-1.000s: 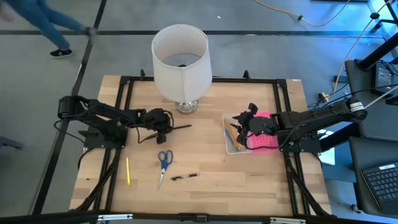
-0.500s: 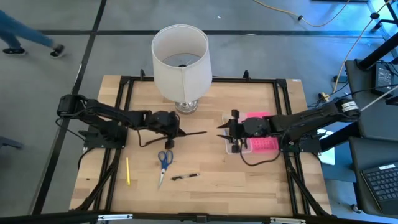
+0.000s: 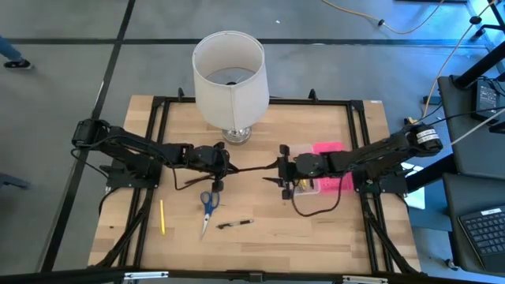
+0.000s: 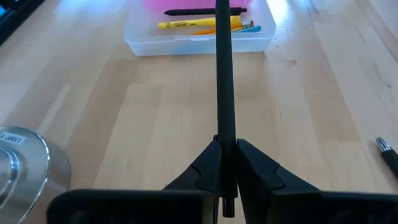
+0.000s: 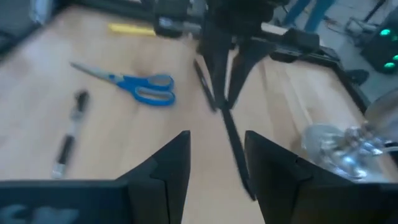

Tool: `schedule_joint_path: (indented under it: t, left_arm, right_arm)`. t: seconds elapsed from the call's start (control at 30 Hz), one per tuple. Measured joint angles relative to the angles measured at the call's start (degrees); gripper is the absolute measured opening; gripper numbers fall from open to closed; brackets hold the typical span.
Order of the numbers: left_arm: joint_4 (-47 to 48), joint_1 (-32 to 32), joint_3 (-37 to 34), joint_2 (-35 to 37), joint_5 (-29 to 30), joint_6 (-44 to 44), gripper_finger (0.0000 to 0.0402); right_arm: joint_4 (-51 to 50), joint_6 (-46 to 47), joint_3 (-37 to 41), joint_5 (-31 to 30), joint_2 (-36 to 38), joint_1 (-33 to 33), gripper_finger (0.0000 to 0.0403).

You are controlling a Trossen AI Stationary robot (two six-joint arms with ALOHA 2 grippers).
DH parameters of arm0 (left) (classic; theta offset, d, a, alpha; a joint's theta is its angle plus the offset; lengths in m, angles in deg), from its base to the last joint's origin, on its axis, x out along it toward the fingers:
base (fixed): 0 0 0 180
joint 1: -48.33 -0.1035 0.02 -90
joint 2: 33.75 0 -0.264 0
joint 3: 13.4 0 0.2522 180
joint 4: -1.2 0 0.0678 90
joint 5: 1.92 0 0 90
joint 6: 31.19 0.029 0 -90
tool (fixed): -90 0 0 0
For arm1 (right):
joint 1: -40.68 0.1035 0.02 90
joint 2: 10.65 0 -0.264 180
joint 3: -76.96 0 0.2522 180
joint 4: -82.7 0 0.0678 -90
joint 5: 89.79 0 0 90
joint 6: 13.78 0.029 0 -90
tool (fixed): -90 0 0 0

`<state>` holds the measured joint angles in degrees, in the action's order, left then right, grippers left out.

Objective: Pick & place school supplies into a supply box
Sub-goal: Put the top black pen into the supply box

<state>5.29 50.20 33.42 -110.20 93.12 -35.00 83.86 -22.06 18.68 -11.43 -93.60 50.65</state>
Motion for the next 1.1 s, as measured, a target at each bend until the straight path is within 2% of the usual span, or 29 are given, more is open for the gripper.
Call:
schedule_joint_path:
  t: [0.2,0.37,0.57,0.77,1.1]
  left_arm:
    - [-0.10,-0.04,0.00,0.00,0.02,-0.07,0.0028]
    - [-0.15,-0.09,0.00,0.02,0.04,-0.07,0.0028]
    - [-0.02,-0.09,0.00,0.04,-0.02,-0.08,0.0028]
    - [0.09,-0.09,0.00,0.04,-0.04,-0.04,0.0028]
    - [0.42,-0.07,0.00,0.04,-0.17,0.09,0.0029]
  right_arm:
    - [-19.62,-4.42,-13.37,-4.38,-6.24,0.76,0.0155]
    - [-34.20,-7.40,-24.20,-8.29,-14.27,0.69,0.0155]
    - [-37.49,-14.13,-31.63,-10.87,-22.07,0.76,0.0155]
    - [-38.28,-15.00,-33.58,-12.84,-24.77,0.73,0.0147]
    - [-38.59,-14.27,-33.63,-13.02,-24.79,0.69,0.0070]
